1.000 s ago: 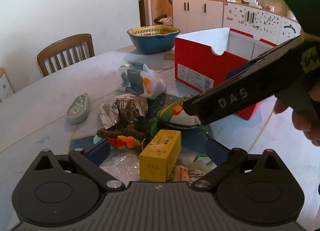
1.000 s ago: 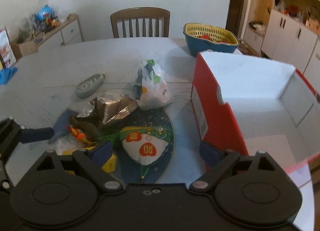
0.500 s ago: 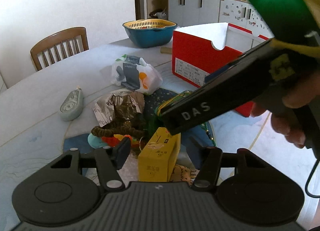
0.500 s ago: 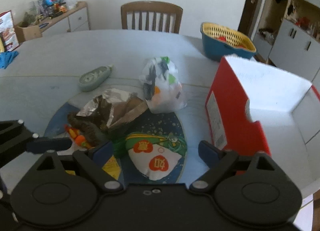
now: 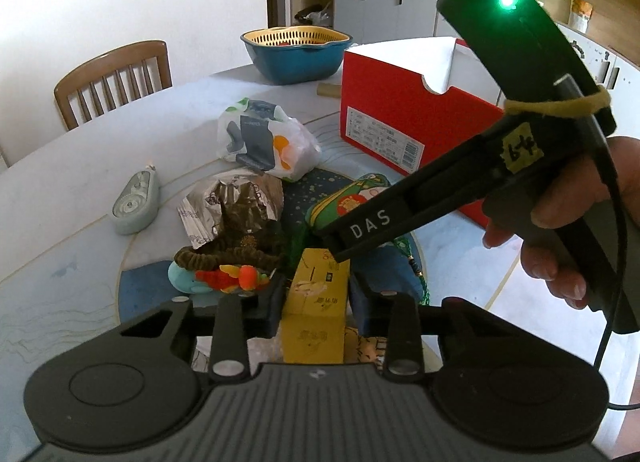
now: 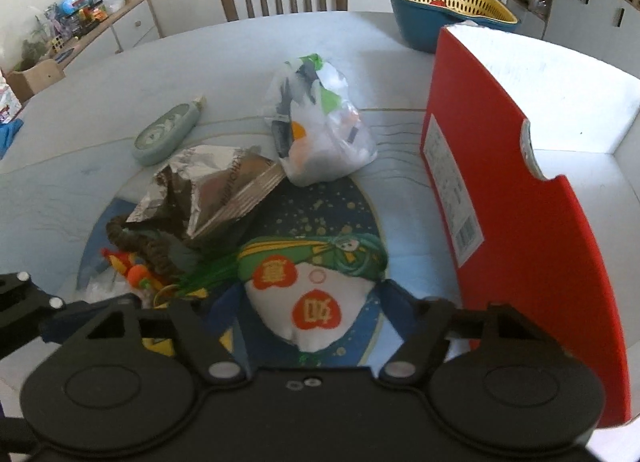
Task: Organize objects
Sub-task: 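Grasp the yellow box with the left tool while the right tool grasps the embroidered pouch, then carry the yellow box and embroidered pouch with both tools over the red shoebox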
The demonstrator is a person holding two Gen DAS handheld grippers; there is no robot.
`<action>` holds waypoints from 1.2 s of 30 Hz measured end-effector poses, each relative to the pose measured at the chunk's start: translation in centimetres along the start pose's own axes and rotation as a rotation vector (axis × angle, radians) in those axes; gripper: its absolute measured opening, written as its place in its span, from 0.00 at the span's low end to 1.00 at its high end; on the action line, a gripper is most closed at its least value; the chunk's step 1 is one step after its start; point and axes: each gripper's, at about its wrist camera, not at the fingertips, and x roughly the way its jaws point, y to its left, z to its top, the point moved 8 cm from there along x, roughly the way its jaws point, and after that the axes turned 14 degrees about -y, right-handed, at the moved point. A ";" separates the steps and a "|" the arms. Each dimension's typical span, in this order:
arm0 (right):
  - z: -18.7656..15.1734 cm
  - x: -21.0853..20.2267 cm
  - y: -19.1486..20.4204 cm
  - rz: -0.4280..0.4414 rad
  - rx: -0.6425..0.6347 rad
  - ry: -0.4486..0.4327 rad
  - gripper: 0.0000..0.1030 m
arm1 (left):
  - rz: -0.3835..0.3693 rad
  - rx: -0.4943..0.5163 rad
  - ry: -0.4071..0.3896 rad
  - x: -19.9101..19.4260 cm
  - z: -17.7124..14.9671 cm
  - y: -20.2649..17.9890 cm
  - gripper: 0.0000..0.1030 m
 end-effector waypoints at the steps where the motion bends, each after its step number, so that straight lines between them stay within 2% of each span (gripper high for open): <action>1: 0.0 -0.2 0.1 -0.002 -0.004 -0.002 0.63 | 0.003 -0.002 0.003 0.0 0.0 0.0 0.31; 8: 0.8 -2.2 0.3 0.000 -0.005 -0.037 0.57 | -0.003 -0.021 0.019 -0.3 0.1 0.0 0.29; 20: 4.4 -8.9 -0.6 0.049 0.011 -0.125 0.57 | -0.009 -0.072 0.007 -2.2 1.2 0.3 0.29; 28: 7.5 -13.1 -3.5 0.058 -0.011 -0.171 0.57 | 0.005 -0.069 -0.017 -3.4 5.5 0.3 0.29; 36: 9.7 -14.7 -8.8 -0.002 -0.021 -0.200 0.57 | -0.013 -0.046 -0.070 -2.9 11.3 -1.9 0.29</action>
